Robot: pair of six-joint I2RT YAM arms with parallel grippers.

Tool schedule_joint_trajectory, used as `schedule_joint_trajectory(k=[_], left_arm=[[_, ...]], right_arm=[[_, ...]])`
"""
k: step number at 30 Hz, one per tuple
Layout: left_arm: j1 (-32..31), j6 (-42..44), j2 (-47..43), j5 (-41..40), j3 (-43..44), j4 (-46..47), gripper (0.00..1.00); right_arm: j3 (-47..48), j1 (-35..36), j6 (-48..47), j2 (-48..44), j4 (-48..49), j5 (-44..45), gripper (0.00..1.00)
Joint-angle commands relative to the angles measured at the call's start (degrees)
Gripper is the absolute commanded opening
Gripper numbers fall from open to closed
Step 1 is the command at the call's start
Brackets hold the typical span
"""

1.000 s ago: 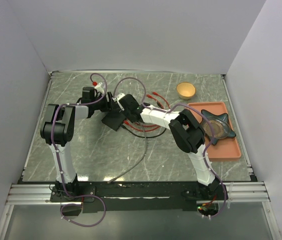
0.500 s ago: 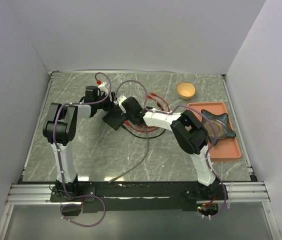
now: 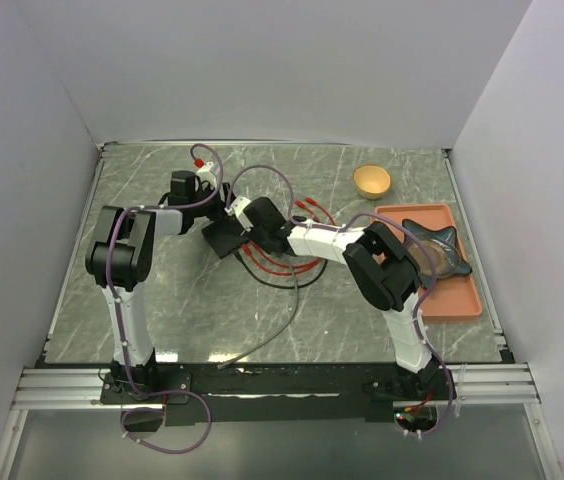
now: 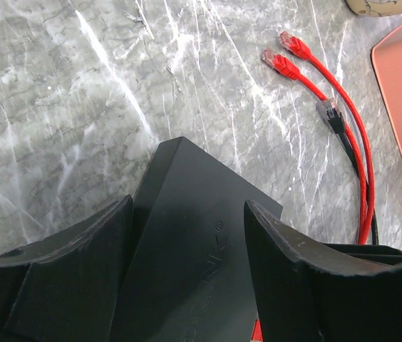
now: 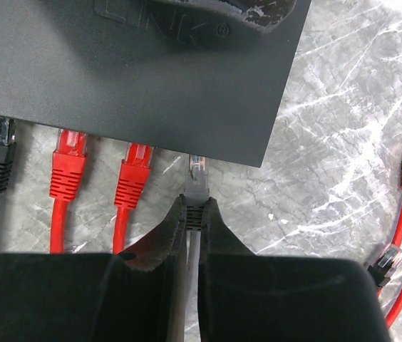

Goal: Insert the plug into the switch port

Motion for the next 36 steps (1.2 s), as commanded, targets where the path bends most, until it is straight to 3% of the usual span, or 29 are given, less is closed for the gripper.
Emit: schedule_joint_trajectory(k=[1,14,36], left_arm=[[-3.7,-0.8,-0.4,9.8,-0.8,0.7,0.66],[-4.5,0.6,1.3,10.2,0.2,-0.8,0.63],[-6.1,-2.5,-0.8,11.6,-4.4,2.5,0.65]], right_arm=[[3.2,1.6,1.9,-2.6,8.2,0.1,0.0],[-1.3,1.6,5.2,-5.5,14.6,3.7,0.0],[1.4,1.8,14.3,-2.5,13.5,2.1,0.0]])
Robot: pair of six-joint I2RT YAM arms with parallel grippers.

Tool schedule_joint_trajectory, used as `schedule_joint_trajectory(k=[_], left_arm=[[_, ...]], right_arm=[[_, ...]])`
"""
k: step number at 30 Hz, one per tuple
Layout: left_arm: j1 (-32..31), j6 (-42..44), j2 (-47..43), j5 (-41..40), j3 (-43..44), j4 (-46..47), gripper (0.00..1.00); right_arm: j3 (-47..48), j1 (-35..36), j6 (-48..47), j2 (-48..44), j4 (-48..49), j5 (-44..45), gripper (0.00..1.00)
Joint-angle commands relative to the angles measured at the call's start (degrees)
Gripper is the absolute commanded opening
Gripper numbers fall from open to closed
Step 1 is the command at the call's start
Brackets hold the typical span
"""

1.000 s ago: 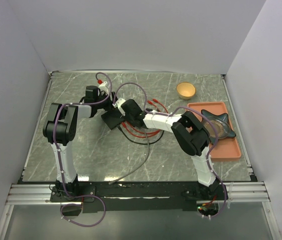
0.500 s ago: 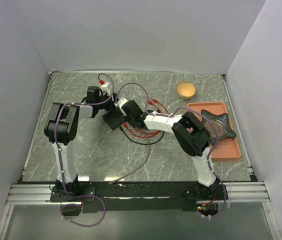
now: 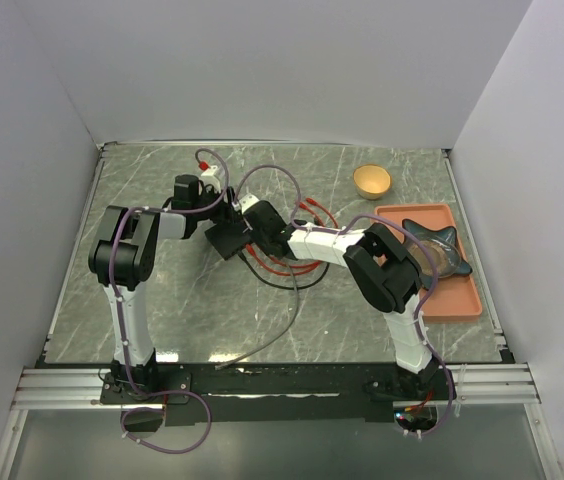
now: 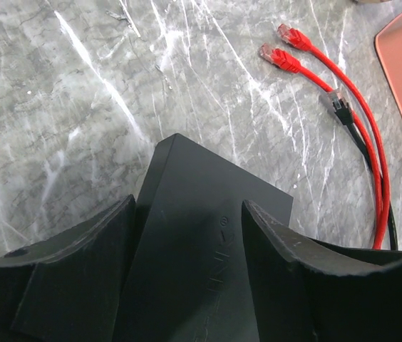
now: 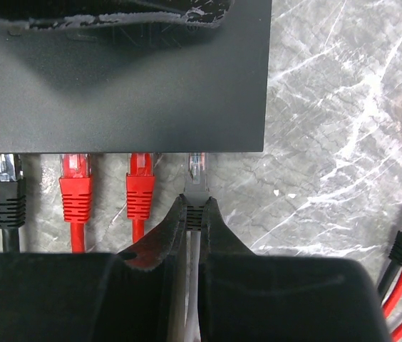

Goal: Insert the plug into the switch port

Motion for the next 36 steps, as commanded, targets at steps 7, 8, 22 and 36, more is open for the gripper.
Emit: schedule_joint_trajectory(k=[7,8,22,36], left_arm=[[-4.9,-3.7,-3.0,11.4,-3.3,-2.4,0.67],[-4.9,-3.8,-3.2,11.4,-3.6,-2.3,0.67],[-4.9,-3.2,-1.8,10.6,-2.6,-3.1,0.67],[-4.9,-3.2,-2.4,10.8,-2.9,-2.8,0.67]], right_arm=[[3.4,1.1,4.1,-0.1,12.9,-2.4,0.0],[3.7,1.1,4.4,0.2,12.6,-2.1,0.0],[-4.2,1.0,6.4,-8.2,19.3,-2.3,0.0],[-3.3,1.0,6.4,-7.1,19.2,0.0,0.0]])
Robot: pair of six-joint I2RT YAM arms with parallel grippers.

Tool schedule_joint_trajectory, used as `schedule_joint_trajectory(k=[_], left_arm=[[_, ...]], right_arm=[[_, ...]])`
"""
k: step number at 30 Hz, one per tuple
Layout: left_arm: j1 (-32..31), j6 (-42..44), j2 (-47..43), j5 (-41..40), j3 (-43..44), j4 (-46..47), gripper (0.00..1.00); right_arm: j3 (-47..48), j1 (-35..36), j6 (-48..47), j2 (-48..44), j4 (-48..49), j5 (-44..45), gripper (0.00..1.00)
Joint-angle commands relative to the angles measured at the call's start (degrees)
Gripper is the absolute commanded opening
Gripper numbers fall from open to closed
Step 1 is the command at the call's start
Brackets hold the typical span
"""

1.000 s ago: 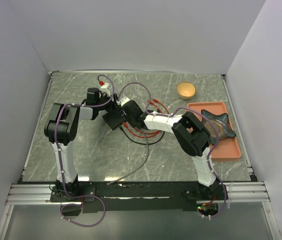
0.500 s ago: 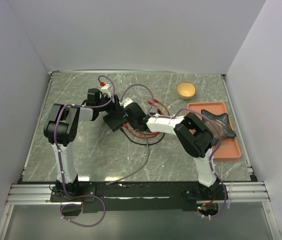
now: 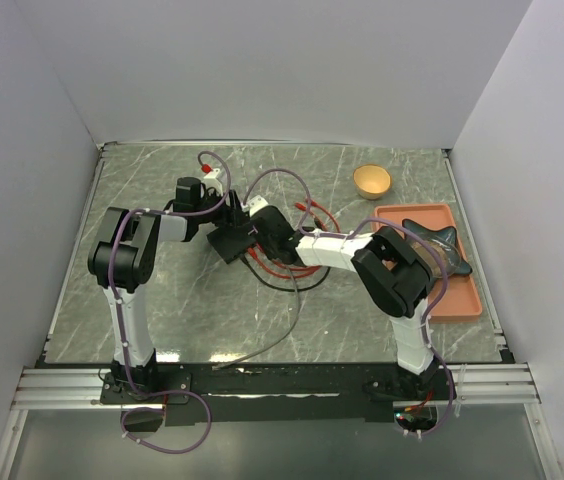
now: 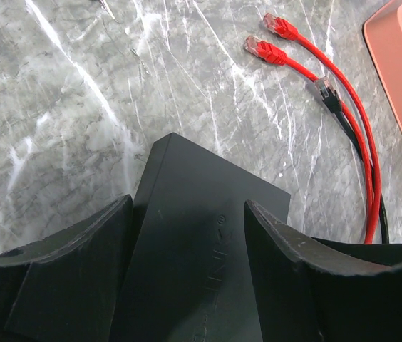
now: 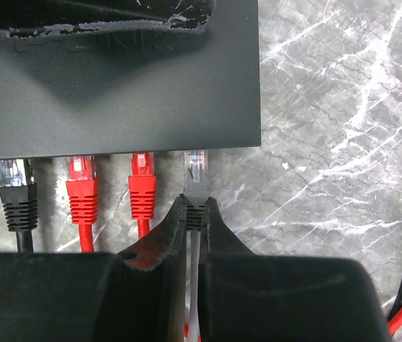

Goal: Insert the plug into the switch port

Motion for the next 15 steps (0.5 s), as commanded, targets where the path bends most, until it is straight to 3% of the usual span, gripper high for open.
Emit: schedule_joint_trajectory(k=[1,15], left_arm=[[-4.0,-2.8,-1.2,10.2,-0.7,-3.6,0.67],[-4.0,-2.0,-4.4,10.7,-2.3,-3.8,0.67]], right_arm=[[4.6,1.1,1.1,-2.4,12.7,1.0,0.0],[10.4,0.9,3.5,3.3,8.5,5.4,0.0]])
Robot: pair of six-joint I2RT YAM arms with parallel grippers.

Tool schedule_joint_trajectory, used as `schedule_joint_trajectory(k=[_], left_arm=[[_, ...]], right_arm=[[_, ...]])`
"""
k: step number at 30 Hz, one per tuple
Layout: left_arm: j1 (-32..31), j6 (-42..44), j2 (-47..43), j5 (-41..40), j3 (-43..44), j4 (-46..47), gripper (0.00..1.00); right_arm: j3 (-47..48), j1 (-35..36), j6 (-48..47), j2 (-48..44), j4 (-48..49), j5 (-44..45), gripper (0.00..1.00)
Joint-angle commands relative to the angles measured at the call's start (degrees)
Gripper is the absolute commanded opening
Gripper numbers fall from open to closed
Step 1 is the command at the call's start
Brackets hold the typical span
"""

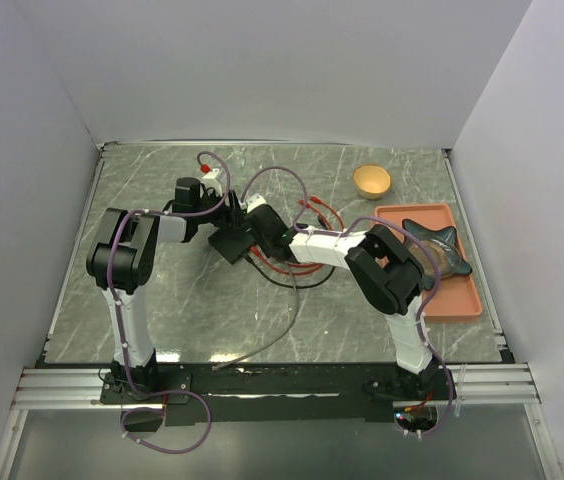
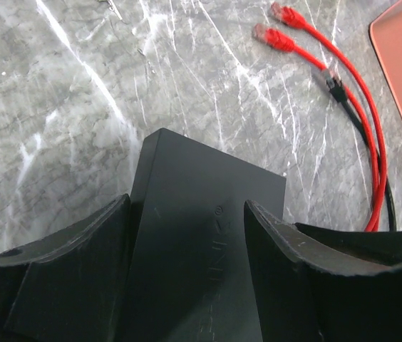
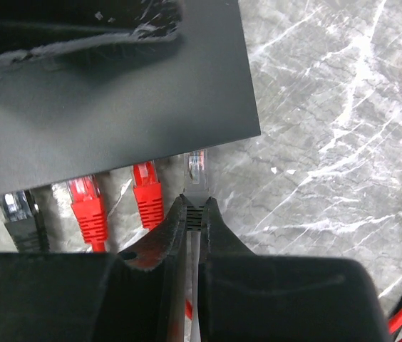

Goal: Insert the plug into the switch port

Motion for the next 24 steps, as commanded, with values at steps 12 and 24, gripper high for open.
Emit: schedule_joint_trajectory(k=[12,24], left_arm=[[-3.5,-3.6,-4.4,8.3,-2.1,-3.6,0.7],[-1.4,-7.6,2.5,6.6,5.4,-3.7,0.7]], right_arm=[[4.6,0.5,0.4,-0.9,13.5,0.4,0.0],[0.5,0.0,0.2,-4.4,11.6,-1.9,0.0]])
